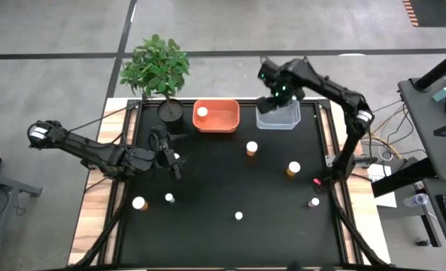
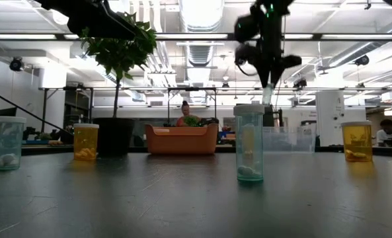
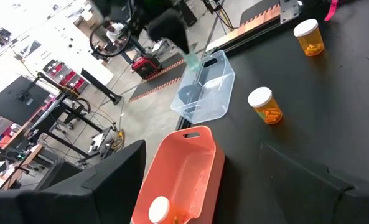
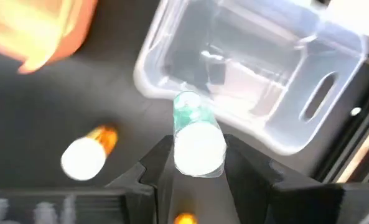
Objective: Pick and place medicine bottles into bin by pill shape (circle, oval)
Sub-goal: Put the blue pill bottle into the transparent bin
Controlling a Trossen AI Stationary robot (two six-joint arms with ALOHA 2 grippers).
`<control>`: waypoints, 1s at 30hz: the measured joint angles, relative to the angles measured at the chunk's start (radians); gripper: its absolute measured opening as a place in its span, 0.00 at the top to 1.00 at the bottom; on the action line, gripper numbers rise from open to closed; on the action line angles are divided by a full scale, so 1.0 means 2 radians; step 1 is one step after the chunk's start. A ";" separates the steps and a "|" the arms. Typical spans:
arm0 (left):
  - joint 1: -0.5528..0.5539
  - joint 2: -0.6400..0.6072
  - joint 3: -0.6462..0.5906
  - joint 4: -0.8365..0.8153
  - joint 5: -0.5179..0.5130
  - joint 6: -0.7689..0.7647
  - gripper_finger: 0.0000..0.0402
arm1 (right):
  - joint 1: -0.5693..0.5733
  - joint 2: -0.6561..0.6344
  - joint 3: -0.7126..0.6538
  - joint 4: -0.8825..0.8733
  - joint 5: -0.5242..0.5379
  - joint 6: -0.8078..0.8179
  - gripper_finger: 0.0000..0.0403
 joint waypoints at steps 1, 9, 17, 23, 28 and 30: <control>0.000 0.000 0.000 0.000 -0.001 0.000 0.26 | -0.014 0.006 0.000 0.004 0.000 -0.010 0.71; 0.000 0.000 0.002 0.000 -0.002 0.001 0.26 | -0.078 0.068 -0.001 0.029 -0.004 -0.075 0.71; 0.002 0.000 0.002 0.000 -0.002 0.010 0.26 | -0.085 0.107 -0.001 0.053 -0.003 -0.098 0.71; 0.003 0.000 0.002 0.001 -0.002 0.010 0.26 | -0.085 0.122 -0.001 0.064 0.000 -0.099 0.70; 0.003 0.000 0.002 0.001 -0.002 0.010 0.26 | -0.085 0.131 -0.001 0.075 0.000 -0.098 0.69; 0.003 0.000 0.002 0.001 -0.002 0.010 0.26 | -0.085 0.134 -0.001 0.080 0.000 -0.097 0.69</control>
